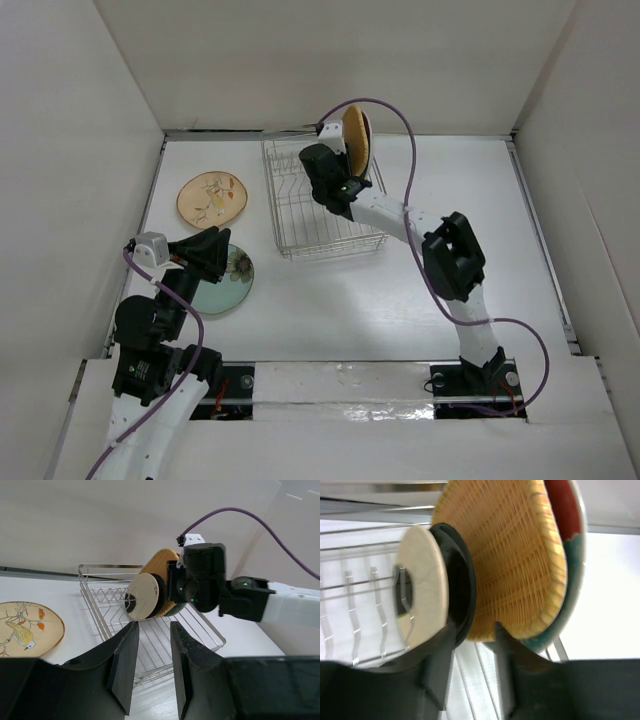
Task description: Load the plates into the dish rack
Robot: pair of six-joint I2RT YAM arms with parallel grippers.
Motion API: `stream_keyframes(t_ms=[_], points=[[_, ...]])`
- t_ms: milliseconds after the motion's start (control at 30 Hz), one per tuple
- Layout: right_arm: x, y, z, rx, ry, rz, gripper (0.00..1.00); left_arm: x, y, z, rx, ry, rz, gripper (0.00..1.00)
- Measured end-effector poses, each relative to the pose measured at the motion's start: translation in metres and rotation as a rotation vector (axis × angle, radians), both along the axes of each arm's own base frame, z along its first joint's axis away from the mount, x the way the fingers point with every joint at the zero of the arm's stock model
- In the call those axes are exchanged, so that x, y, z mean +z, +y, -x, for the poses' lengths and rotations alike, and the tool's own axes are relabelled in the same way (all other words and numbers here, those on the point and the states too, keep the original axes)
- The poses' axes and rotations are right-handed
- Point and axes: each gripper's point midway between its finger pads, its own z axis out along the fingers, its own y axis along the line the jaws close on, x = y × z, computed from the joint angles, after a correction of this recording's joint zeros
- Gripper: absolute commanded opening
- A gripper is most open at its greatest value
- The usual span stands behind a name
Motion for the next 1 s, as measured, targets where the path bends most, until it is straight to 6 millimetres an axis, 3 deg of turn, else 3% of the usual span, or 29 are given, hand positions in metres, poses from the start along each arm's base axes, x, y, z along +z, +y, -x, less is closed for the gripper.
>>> stream_keyframes(t_ms=[33, 67, 167, 267, 333, 433, 500, 533, 600, 633, 667, 767, 933, 1000], points=[[0.006, 0.002, 0.008, 0.024, 0.001, -0.011, 0.1, 0.0, 0.0, 0.0, 0.0, 0.0, 0.0, 0.28], [0.013, 0.007, 0.018, 0.064, 0.004, -0.028, 0.02, 0.0, 0.0, 0.0, 0.0, 0.0, 0.0, 0.28], [0.041, 0.046, 0.062, 0.234, -0.012, -0.142, 0.0, 0.0, 0.0, 0.0, 0.002, 0.0, 0.0, 0.25], [0.064, 0.107, 0.121, 0.436, -0.02, -0.255, 0.0, 0.0, 0.003, -0.001, 0.016, -0.002, 0.001, 0.14], [0.065, 0.15, 0.165, 0.561, -0.002, -0.322, 0.0, 0.001, 0.005, 0.0, 0.026, -0.006, 0.004, 0.04], [0.038, 0.196, 0.229, 0.714, 0.088, -0.401, 0.0, 0.004, 0.01, 0.001, 0.05, -0.016, 0.011, 0.0], [0.009, 0.21, 0.258, 0.758, 0.168, -0.451, 0.01, 0.006, 0.014, 0.003, 0.07, -0.026, 0.02, 0.0], [-0.006, 0.214, 0.268, 0.761, 0.205, -0.472, 0.09, 0.007, 0.016, 0.004, 0.079, -0.031, 0.024, 0.0], [-0.035, 0.221, 0.28, 0.738, 0.268, -0.517, 0.18, 0.01, 0.02, 0.006, 0.098, -0.043, 0.034, 0.0], [-0.049, 0.225, 0.284, 0.722, 0.297, -0.54, 0.37, 0.011, 0.022, 0.007, 0.104, -0.048, 0.038, 0.0], [-0.063, 0.229, 0.288, 0.703, 0.324, -0.563, 0.44, 0.012, 0.024, 0.008, 0.113, -0.053, 0.042, 0.0], [-0.099, 0.239, 0.296, 0.643, 0.401, -0.65, 0.55, 0.014, 0.027, 0.009, 0.128, -0.06, 0.05, 0.04], [-0.146, 0.251, 0.307, 0.537, 0.505, -0.796, 0.57, 0.014, 0.028, 0.011, 0.131, -0.063, 0.056, 0.11], [-0.152, 0.256, 0.308, 0.503, 0.518, -0.86, 0.57, 0.016, 0.029, 0.013, 0.129, -0.068, 0.062, 0.12]])
